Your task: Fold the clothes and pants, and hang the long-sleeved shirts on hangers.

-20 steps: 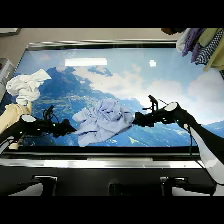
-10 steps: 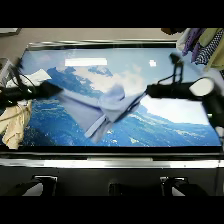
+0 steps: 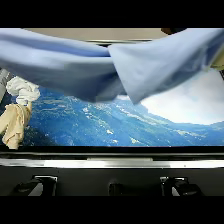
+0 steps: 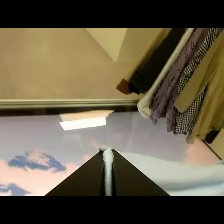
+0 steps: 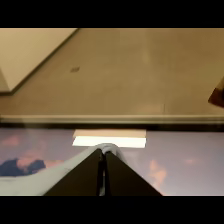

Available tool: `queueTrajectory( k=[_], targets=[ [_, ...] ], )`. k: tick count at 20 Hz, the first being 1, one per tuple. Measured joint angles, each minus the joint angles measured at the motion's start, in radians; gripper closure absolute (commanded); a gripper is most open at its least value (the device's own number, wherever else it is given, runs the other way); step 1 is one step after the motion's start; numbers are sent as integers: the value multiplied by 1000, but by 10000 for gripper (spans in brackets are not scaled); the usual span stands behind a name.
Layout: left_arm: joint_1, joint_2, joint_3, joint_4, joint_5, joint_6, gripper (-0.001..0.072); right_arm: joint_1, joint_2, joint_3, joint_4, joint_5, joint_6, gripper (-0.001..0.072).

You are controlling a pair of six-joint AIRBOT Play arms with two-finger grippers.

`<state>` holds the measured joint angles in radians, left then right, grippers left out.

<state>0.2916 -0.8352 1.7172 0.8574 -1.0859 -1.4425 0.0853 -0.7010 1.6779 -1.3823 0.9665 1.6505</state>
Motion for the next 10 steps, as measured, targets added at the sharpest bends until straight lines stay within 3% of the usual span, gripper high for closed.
queueTrajectory(
  k=[5,10],
  targets=[
    [0,39,12,95,-13,-90,690,0,-8,23,-177,41,210,678],
    [-9,-82,-138,117,-49,-113,690,0,-320,26,-138,146,341,679]
  ],
)
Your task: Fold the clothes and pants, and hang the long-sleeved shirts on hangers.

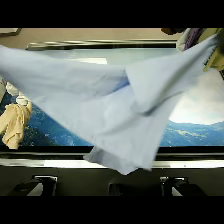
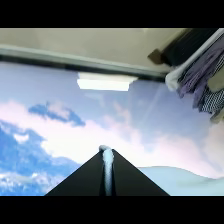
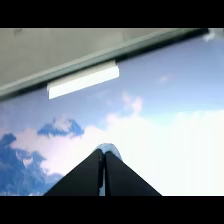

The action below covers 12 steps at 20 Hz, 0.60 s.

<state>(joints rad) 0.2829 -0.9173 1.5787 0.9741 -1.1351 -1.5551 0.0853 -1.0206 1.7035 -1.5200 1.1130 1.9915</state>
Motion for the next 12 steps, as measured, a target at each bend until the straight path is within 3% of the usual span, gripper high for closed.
queueTrajectory(
  k=[8,10,12],
  targets=[
    [-41,-356,-343,5,240,-6,689,95,-673,1,406,-166,-115,676],
    [-55,-436,-369,1,260,-6,689,121,-775,1,460,-193,-125,607],
    [-66,-490,-383,-2,274,-6,689,135,-837,1,494,-199,-130,477]
  ],
)
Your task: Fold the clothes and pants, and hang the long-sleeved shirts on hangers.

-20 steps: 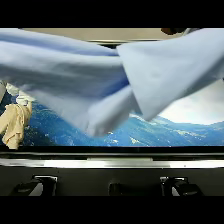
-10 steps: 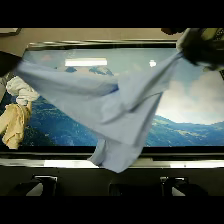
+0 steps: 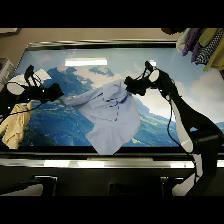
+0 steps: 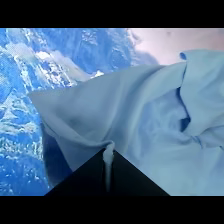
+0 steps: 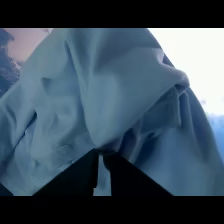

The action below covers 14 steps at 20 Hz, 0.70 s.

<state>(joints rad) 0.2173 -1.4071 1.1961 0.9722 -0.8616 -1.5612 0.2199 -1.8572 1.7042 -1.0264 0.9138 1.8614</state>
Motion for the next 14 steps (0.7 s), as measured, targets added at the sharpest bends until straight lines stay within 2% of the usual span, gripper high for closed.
queueTrajectory(
  k=[3,9,11,14],
  targets=[
    [-5,-35,-9,-2,7,0,689,-19,-16,1,31,58,-38,330],
    [23,-33,-12,-3,-19,1,688,-208,114,-73,61,435,-270,326],
    [29,-31,-13,-3,-32,1,688,-247,193,-212,70,489,-312,327],
    [34,-29,-13,-3,-45,1,688,-244,328,-521,118,443,-353,327]
  ],
)
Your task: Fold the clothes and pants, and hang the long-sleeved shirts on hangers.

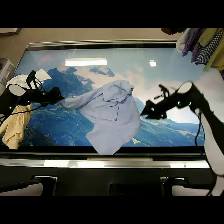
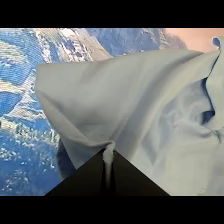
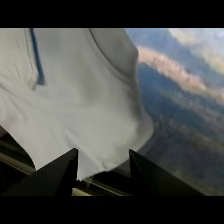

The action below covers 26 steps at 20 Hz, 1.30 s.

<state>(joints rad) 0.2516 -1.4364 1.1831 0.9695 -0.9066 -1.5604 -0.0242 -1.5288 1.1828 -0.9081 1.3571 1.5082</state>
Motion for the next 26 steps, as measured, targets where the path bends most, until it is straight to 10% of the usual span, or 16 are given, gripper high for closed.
queueTrajectory(
  k=[8,15,26],
  targets=[
    [2,0,0,0,-18,0,688,203,197,-511,181,-349,-22,340],
    [3,-5,0,0,-20,1,688,287,214,-552,183,-573,93,679],
    [180,230,222,-93,-152,-54,688,44,526,79,62,-485,87,680]
  ],
)
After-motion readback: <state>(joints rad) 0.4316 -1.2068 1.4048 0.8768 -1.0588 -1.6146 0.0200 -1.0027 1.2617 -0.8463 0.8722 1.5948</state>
